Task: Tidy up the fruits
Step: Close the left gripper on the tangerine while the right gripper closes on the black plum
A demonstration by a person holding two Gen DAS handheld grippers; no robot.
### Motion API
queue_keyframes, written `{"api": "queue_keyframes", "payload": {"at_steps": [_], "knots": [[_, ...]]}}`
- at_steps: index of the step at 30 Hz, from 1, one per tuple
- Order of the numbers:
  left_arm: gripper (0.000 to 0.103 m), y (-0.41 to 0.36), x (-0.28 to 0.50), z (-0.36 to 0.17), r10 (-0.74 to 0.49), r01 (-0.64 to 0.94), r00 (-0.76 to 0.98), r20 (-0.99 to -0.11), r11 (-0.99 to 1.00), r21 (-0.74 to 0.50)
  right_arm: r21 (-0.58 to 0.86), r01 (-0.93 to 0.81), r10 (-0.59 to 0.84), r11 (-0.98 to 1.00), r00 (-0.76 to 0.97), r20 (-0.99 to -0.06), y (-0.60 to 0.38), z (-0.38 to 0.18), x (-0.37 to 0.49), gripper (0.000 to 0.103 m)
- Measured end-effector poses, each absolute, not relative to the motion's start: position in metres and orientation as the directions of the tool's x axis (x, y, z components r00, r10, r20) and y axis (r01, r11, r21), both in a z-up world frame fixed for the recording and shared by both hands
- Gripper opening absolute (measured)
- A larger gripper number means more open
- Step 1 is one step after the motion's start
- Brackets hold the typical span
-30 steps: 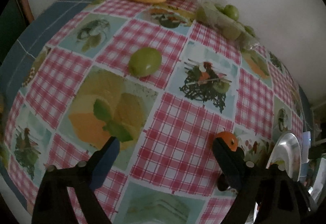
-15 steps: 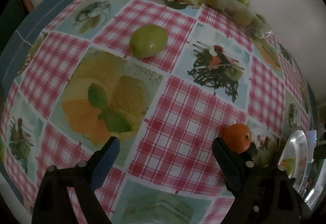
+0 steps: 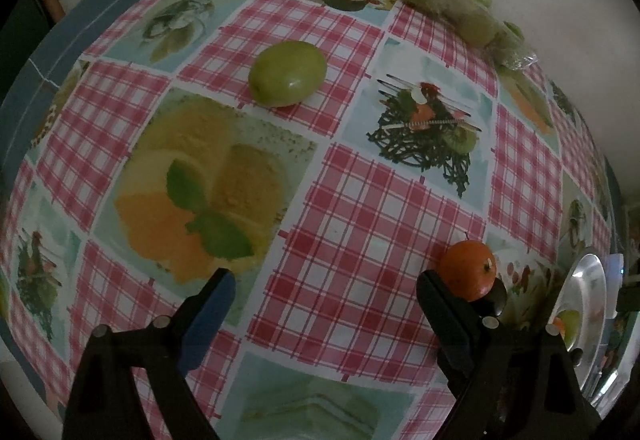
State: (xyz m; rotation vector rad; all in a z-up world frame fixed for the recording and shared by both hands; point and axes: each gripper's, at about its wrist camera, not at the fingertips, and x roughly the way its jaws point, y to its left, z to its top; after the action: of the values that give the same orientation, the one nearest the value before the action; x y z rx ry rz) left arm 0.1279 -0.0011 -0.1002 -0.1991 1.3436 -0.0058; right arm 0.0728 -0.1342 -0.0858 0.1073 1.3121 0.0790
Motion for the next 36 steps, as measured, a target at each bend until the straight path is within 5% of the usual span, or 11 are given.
{"api": "queue_keyframes", "payload": {"at_steps": [15, 25, 36], "knots": [[0.092, -0.015, 0.136, -0.087, -0.26, -0.055, 0.274, -0.926, 0.957, -0.285, 0.16, 0.084, 0.121, 0.984, 0.349, -0.929, -0.162, -0.053, 0.069, 0.03], [0.073, -0.033, 0.144, -0.087, -0.385, 0.006, 0.3, -0.873, 0.916, -0.402, 0.228, 0.182, 0.134, 0.957, 0.419, -0.898, -0.196, -0.033, 0.061, 0.03], [0.046, -0.054, 0.141, -0.09, -0.39, 0.078, 0.286, -0.875, 0.92, -0.385, 0.246, 0.207, 0.139, 0.947, 0.426, -0.894, -0.207, -0.03, 0.055, 0.03]]}}
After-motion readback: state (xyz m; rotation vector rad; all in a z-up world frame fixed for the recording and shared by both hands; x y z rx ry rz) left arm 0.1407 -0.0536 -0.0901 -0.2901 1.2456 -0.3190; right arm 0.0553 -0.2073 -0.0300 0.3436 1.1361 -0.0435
